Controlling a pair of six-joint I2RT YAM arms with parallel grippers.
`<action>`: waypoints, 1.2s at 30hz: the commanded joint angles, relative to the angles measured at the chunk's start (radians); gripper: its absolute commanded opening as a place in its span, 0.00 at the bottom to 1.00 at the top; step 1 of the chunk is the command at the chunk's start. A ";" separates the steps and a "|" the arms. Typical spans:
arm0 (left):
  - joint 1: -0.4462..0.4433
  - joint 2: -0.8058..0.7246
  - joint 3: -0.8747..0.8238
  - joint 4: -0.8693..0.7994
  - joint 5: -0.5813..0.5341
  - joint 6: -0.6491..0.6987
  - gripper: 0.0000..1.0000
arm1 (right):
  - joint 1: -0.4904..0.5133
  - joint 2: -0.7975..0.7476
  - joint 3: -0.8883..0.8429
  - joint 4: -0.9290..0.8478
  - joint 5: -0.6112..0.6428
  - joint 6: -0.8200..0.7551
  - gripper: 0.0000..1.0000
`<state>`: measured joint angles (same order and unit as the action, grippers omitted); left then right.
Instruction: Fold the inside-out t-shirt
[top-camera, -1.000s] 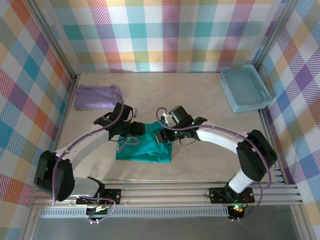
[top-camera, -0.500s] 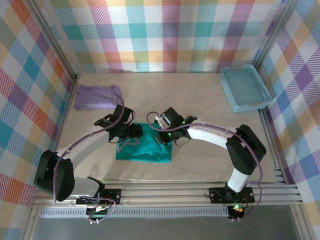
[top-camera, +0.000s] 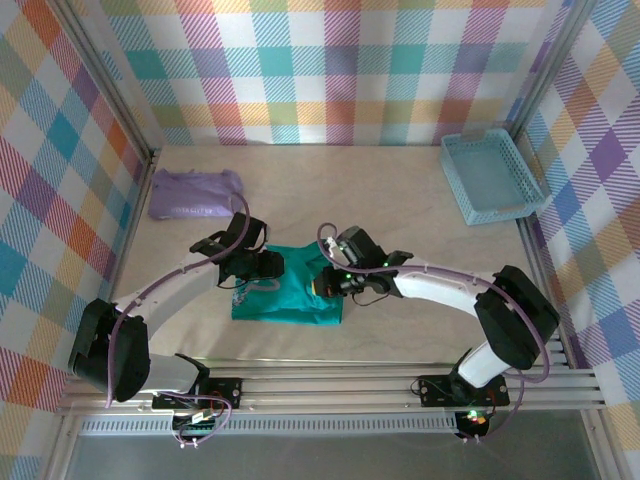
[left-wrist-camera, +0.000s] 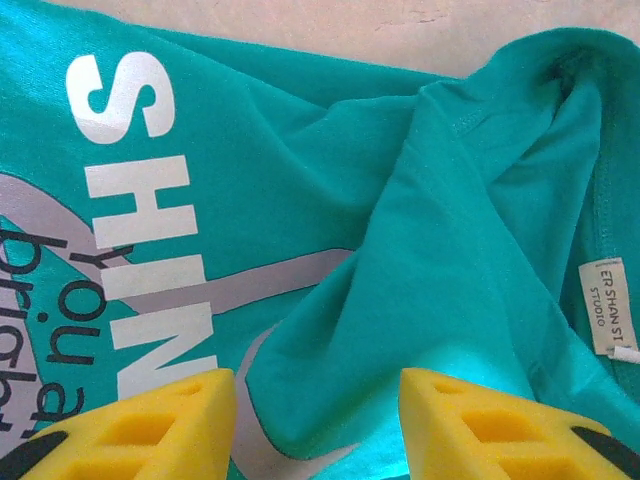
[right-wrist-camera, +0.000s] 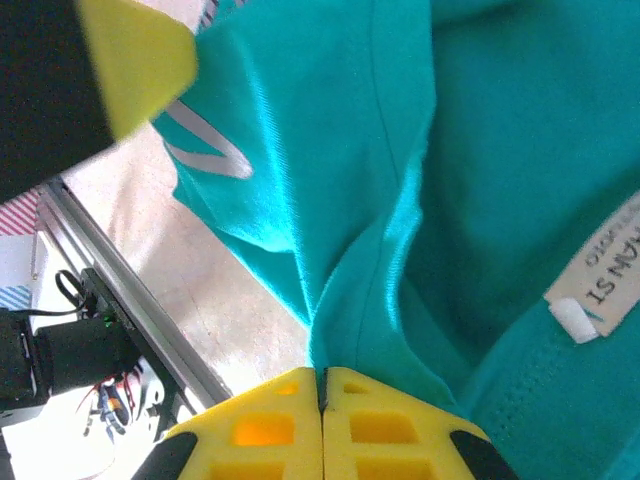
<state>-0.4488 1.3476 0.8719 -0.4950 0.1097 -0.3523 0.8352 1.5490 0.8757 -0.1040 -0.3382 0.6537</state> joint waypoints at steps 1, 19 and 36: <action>0.012 -0.012 -0.005 -0.007 -0.012 -0.008 0.47 | 0.007 -0.035 -0.047 0.012 0.013 0.039 0.09; -0.004 -0.007 -0.029 -0.018 0.011 0.017 0.51 | 0.010 -0.086 0.042 -0.116 0.106 -0.229 0.45; -0.006 -0.085 -0.092 0.059 -0.031 -0.011 0.60 | 0.024 -0.029 -0.086 -0.113 0.077 -0.155 0.12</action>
<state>-0.4507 1.3087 0.7815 -0.4629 0.1242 -0.3531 0.8490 1.5887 0.8429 -0.2436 -0.2222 0.4873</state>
